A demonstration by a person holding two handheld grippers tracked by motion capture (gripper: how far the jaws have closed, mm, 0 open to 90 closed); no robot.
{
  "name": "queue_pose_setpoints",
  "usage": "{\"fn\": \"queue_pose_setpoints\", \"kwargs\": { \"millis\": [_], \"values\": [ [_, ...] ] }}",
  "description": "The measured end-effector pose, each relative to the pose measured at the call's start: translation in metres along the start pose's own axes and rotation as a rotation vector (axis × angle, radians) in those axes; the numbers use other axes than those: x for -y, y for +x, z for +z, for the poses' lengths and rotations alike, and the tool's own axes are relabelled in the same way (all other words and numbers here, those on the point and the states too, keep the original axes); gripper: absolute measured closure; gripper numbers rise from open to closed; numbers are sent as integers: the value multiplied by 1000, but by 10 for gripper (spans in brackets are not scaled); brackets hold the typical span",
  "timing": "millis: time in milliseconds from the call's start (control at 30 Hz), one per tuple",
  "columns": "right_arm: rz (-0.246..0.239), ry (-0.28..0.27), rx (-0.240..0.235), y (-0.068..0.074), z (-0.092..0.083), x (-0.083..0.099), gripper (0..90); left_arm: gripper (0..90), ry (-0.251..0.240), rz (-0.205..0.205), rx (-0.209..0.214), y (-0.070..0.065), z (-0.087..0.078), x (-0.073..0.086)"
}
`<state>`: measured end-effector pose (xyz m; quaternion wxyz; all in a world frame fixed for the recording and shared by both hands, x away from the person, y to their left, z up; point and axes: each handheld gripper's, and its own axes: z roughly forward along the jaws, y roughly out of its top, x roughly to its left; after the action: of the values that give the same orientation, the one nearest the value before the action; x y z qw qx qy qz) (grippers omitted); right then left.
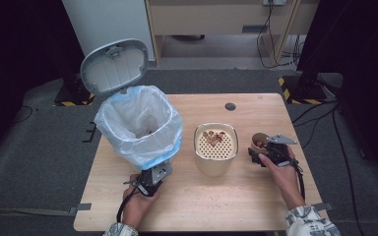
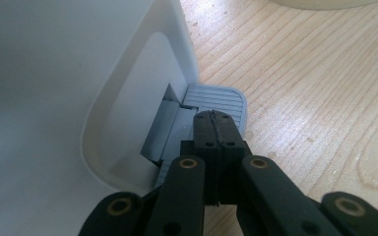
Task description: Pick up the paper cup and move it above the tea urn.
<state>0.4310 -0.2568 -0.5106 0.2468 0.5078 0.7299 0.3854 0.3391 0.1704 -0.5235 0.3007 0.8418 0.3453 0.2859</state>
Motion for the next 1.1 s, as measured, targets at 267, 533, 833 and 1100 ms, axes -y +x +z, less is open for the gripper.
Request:
{"fn": "queue_pose_setpoints", "kwargs": {
  "millis": [267, 533, 833, 1100],
  "values": [
    [3, -27, 26, -4, 8, 2, 265, 894, 1, 3, -2, 0, 0, 0],
    [-40, -33, 18, -4, 7, 2, 324, 894, -1, -3, 1, 0, 0, 0],
    [-82, -62, 10, -1, -11, -10, 349, 894, 1, 0, 0, 0, 0, 0],
    [-147, -80, -1, 1, -29, -33, 359, 894, 1, 2, -1, 0, 0, 0]
  ]
}}
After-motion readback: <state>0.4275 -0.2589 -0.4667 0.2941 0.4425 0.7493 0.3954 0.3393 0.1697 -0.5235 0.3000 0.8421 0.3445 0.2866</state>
